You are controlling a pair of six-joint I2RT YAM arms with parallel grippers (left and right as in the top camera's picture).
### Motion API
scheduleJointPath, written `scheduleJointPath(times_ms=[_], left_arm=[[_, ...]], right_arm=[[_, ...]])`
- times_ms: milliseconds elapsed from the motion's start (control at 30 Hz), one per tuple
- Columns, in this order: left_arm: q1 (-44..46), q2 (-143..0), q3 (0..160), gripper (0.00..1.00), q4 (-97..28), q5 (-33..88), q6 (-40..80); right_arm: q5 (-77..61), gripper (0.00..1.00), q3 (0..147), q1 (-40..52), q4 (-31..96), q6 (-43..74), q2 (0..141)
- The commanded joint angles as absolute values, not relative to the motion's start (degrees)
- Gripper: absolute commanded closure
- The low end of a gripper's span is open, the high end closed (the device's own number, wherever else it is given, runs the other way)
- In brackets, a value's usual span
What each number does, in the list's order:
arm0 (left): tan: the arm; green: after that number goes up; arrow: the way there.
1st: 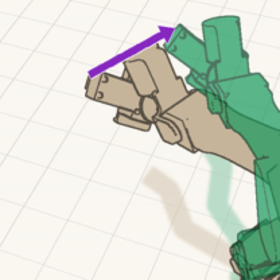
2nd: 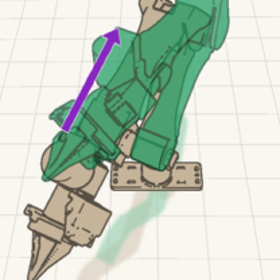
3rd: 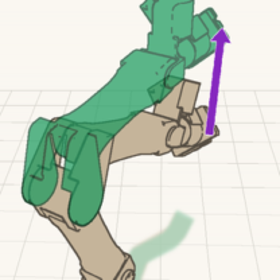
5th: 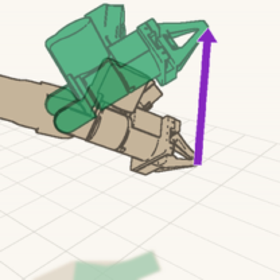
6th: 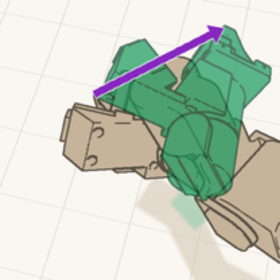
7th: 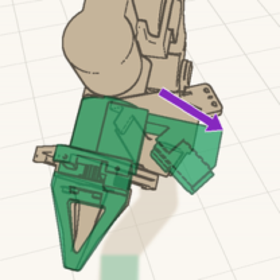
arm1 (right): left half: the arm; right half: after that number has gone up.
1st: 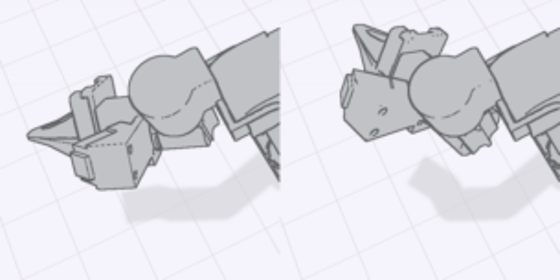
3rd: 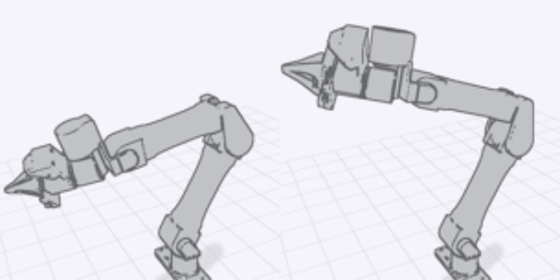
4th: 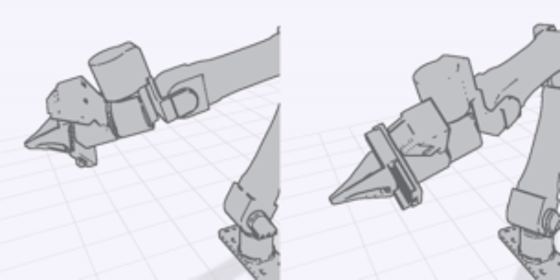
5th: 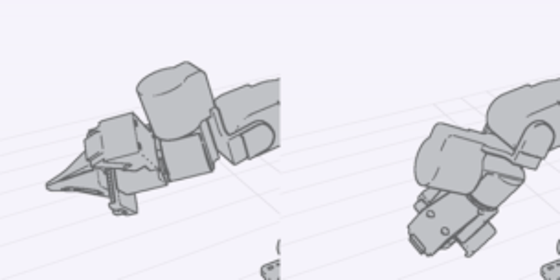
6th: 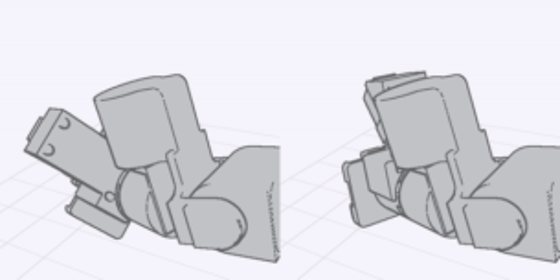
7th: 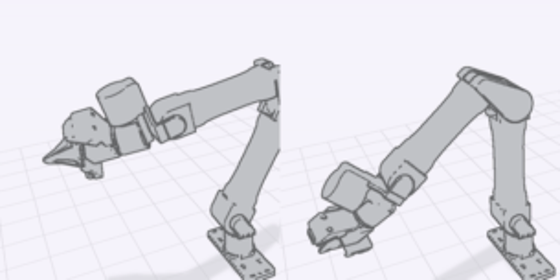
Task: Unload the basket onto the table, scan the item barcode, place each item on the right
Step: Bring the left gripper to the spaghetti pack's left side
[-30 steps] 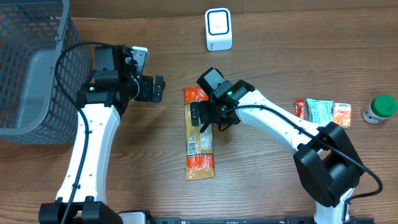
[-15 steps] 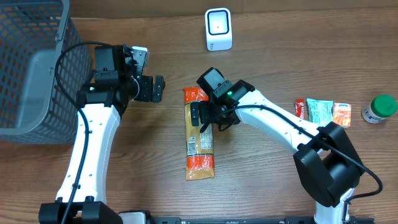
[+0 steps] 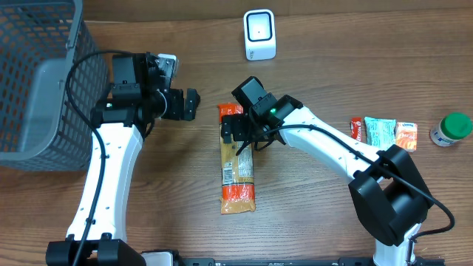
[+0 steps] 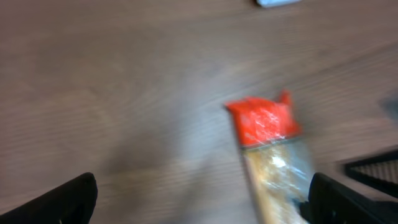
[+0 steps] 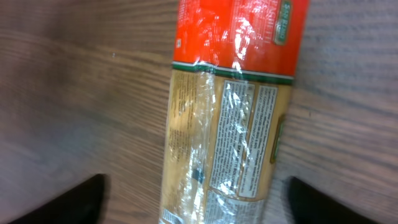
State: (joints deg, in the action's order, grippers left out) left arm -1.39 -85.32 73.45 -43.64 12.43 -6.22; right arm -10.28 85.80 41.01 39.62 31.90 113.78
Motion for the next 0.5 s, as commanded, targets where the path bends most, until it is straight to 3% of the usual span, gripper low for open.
scheduleJointPath(times_ms=[0,33,67,100,133,167,467], left_arm=[[-1.5,-85.8,73.5,0.00,-44.9,23.3,-1.6],[-1.5,-85.8,73.5,0.03,-45.8,23.4,-1.7],[-1.5,-85.9,73.5,0.27,-46.9,23.0,-1.7],[-1.5,-86.1,73.4,0.66,-48.1,22.3,-1.0],[-1.5,-86.4,73.3,0.87,-49.2,21.9,-0.1],[-1.4,-86.9,72.9,0.96,-50.2,21.9,0.7],[-1.3,-93.6,62.3,0.96,-49.4,17.5,5.2]], right_arm=[[-10.7,0.34,85.4,41.0,39.7,31.9,114.2],[-10.7,0.44,85.4,41.0,39.9,32.0,114.2],[-10.7,0.50,85.4,41.0,40.2,32.0,114.2],[-10.7,0.54,85.4,41.0,40.6,32.0,114.2],[-10.7,0.56,85.4,41.0,41.0,32.0,114.2],[-10.7,0.56,85.4,41.2,41.4,32.0,114.2],[-8.7,0.45,85.4,41.5,41.8,32.0,114.3]])
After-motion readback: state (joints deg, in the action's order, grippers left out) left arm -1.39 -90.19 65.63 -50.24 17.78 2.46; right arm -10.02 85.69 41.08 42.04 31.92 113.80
